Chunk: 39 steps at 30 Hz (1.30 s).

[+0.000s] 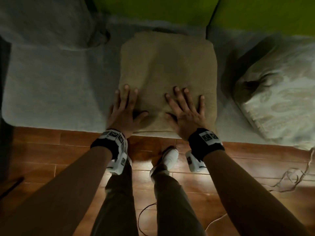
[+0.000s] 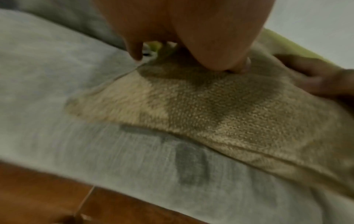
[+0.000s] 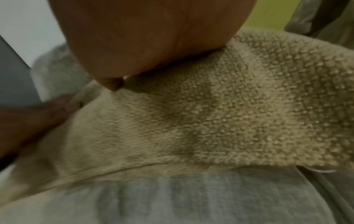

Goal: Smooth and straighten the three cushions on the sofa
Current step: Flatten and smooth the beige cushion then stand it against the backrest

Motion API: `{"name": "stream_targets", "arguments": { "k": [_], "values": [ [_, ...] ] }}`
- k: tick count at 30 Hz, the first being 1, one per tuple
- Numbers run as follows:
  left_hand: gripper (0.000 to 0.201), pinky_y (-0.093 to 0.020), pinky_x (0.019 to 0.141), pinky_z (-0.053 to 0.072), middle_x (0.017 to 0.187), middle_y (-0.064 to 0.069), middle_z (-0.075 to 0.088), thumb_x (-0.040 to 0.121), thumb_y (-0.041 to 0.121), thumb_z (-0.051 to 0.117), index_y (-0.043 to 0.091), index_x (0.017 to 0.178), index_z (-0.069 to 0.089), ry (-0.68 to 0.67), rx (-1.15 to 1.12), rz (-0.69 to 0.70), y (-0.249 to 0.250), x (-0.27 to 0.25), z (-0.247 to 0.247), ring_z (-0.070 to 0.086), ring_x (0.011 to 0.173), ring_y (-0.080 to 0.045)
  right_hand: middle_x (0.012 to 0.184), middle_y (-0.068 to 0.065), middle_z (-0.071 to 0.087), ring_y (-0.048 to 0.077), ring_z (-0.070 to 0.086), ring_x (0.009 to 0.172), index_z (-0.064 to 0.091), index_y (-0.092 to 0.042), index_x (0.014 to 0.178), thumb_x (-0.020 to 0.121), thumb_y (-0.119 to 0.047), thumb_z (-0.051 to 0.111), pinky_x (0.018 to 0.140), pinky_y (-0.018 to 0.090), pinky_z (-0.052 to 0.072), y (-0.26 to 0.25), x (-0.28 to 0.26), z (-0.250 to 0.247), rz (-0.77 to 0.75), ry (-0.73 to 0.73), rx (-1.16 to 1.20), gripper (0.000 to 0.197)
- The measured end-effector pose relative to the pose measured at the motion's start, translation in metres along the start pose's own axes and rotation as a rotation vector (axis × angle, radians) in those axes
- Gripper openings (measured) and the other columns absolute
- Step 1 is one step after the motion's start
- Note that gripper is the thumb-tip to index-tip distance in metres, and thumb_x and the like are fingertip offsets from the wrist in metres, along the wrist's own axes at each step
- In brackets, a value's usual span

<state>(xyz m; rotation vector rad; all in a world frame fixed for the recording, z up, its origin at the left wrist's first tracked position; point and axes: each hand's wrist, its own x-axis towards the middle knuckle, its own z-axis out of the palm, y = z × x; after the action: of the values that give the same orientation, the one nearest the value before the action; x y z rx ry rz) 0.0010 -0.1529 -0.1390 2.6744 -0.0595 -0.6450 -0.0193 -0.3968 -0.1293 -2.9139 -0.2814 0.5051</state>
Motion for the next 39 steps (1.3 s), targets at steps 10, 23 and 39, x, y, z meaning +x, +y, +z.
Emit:
{"name": "stream_targets", "arguments": {
  "k": [10,23,39],
  "values": [
    [0.02,-0.047,0.069,0.06,0.085,-0.005,0.068,0.097,0.041,0.054,0.031,0.08,0.06,-0.016,-0.585,-0.359,-0.063,-0.047,-0.005,0.069,0.073,-0.026,0.172,-0.004,-0.002,0.03,-0.007,0.158,0.011,-0.036,0.16,0.096,-0.062,0.034,0.116,0.074,-0.008,-0.102,0.045,-0.026,-0.279,0.008,-0.112,0.073],
    [0.016,-0.024,0.073,0.051,0.098,-0.006,0.07,0.095,0.024,0.06,0.016,0.107,0.068,-0.129,-0.433,-0.241,-0.138,-0.022,0.012,0.069,0.09,-0.026,0.171,-0.01,-0.013,0.022,-0.017,0.156,0.008,-0.044,0.16,0.097,-0.063,0.041,0.112,0.065,-0.026,-0.124,0.093,0.07,-0.134,-0.022,-0.25,0.074],
    [0.096,-0.067,0.111,0.025,0.164,-0.009,-0.019,0.078,0.086,0.025,0.043,0.152,-0.018,0.086,0.092,0.345,-0.015,0.056,0.001,-0.006,0.152,-0.036,0.164,-0.015,-0.03,0.021,-0.026,0.153,-0.015,-0.054,0.155,0.095,-0.077,0.023,0.117,0.068,-0.015,-0.045,0.012,0.011,0.401,0.104,0.161,0.075]
  ]
}}
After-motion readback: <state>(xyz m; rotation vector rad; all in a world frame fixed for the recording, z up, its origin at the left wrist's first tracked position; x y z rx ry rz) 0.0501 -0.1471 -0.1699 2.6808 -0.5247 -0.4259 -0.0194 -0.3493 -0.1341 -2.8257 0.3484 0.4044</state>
